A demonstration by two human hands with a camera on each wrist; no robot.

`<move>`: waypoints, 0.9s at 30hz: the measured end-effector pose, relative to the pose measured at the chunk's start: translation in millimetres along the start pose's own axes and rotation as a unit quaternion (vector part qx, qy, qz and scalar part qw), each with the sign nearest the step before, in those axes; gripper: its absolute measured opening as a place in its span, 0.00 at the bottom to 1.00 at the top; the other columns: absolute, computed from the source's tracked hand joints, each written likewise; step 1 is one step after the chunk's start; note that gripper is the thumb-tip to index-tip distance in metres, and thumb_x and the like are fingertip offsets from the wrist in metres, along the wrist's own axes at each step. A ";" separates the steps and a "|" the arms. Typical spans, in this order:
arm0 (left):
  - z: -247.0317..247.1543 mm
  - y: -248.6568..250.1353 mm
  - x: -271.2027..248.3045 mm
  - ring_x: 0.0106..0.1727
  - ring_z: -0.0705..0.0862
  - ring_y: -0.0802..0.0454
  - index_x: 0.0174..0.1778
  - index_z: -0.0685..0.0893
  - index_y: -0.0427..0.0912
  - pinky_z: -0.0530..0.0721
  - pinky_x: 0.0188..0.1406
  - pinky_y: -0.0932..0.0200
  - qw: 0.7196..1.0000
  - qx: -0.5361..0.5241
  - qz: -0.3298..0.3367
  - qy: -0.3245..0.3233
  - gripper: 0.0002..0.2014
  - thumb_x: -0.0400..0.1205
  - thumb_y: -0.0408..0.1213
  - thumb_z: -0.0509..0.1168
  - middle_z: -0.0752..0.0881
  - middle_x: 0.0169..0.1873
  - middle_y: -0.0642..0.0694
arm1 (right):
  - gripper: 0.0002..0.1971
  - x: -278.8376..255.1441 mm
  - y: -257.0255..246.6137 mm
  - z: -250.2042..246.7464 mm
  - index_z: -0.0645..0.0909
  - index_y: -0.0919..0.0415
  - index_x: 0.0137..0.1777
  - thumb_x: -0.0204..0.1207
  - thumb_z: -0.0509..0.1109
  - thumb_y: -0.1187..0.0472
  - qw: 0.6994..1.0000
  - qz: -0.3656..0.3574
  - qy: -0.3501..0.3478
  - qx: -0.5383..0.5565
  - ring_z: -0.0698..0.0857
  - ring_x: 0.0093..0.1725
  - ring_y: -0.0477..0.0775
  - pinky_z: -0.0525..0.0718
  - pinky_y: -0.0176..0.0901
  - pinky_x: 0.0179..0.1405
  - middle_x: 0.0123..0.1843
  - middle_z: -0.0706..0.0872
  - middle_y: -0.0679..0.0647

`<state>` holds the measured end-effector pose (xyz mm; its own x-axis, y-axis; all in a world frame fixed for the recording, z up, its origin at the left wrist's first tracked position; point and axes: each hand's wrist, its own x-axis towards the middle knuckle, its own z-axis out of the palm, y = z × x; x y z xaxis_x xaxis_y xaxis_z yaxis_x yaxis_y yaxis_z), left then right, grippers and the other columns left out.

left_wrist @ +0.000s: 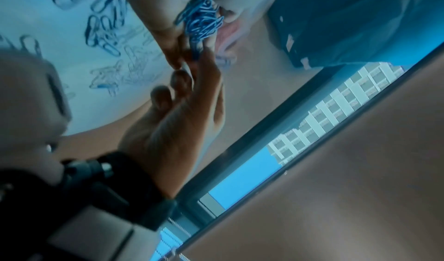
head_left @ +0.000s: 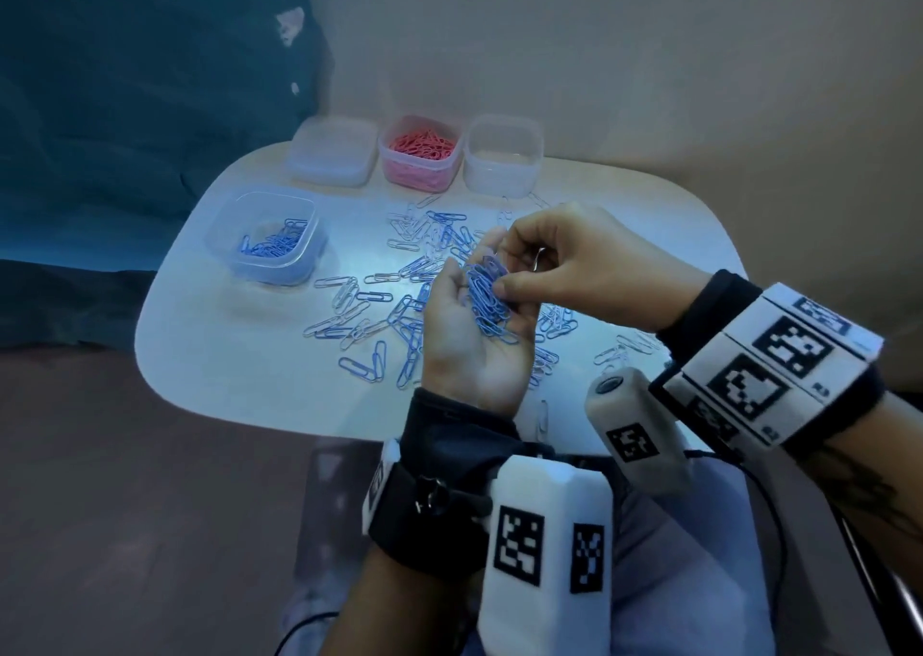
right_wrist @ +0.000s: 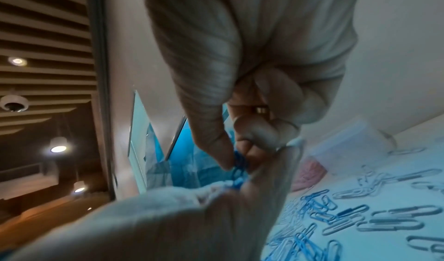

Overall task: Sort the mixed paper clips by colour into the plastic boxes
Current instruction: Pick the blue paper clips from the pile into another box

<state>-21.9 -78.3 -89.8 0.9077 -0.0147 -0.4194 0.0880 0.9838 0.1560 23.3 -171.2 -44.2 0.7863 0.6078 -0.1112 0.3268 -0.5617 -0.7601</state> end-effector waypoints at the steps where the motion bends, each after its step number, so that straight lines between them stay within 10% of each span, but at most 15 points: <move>1: 1.2 -0.2 -0.5 0.52 0.82 0.44 0.73 0.70 0.30 0.88 0.30 0.62 1.000 0.008 0.006 0.000 0.26 0.87 0.45 0.44 0.80 0.63 0.32 | 0.15 -1.5 -0.8 -0.3 0.77 0.53 0.28 0.68 0.75 0.70 1.000 -0.001 -0.001 0.012 0.75 0.19 0.33 0.70 0.20 0.23 0.24 0.79 0.43; 6: -1.3 -0.1 -1.5 0.40 0.89 0.47 0.65 0.77 0.35 0.82 0.25 0.68 1.000 0.018 -0.008 0.003 0.24 0.87 0.47 0.44 0.86 0.47 0.37 | 0.08 -9.6 -9.0 -1.6 0.81 0.58 0.34 0.65 0.79 0.65 0.999 0.003 -0.021 0.026 0.76 0.22 0.35 0.73 0.21 0.27 0.25 0.81 0.41; 11: -0.6 1.2 -4.0 0.65 0.79 0.38 0.72 0.71 0.30 0.82 0.53 0.45 0.999 -0.019 0.012 -0.030 0.26 0.88 0.44 0.43 0.80 0.64 0.29 | 0.02 -15.7 -19.6 -15.5 0.84 0.62 0.41 0.74 0.71 0.67 0.999 0.012 0.038 0.027 0.76 0.19 0.29 0.68 0.16 0.21 0.17 0.79 0.31; 16: -3.7 1.2 -2.7 0.42 0.89 0.40 0.46 0.84 0.25 0.86 0.46 0.47 0.997 -0.044 -0.013 -0.060 0.28 0.88 0.44 0.45 0.87 0.42 0.31 | 0.06 -6.7 -22.0 -10.9 0.86 0.60 0.49 0.73 0.72 0.62 0.996 0.006 0.032 -0.087 0.77 0.28 0.34 0.70 0.20 0.27 0.34 0.83 0.47; 21: -6.3 0.4 -2.0 0.35 0.90 0.42 0.41 0.83 0.25 0.88 0.39 0.47 0.997 -0.047 -0.037 -0.057 0.27 0.87 0.43 0.48 0.87 0.38 0.32 | 0.05 0.0 -22.1 -10.4 0.87 0.53 0.45 0.71 0.74 0.56 0.983 -0.009 0.019 -0.180 0.73 0.30 0.22 0.68 0.15 0.31 0.36 0.78 0.43; 27: -5.8 1.6 -3.4 0.44 0.88 0.39 0.50 0.82 0.26 0.82 0.49 0.43 0.996 -0.042 -0.042 -0.061 0.24 0.86 0.42 0.48 0.87 0.45 0.30 | 0.04 -0.5 -19.9 -8.9 0.84 0.61 0.38 0.74 0.70 0.67 0.996 0.014 0.059 0.068 0.81 0.25 0.41 0.76 0.24 0.26 0.31 0.84 0.48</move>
<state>-27.2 -75.7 -93.3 0.9420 -0.1135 -0.3159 0.1350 0.9897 0.0471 21.0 -165.3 -23.3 0.8532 0.5177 -0.0630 0.2362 -0.4913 -0.8384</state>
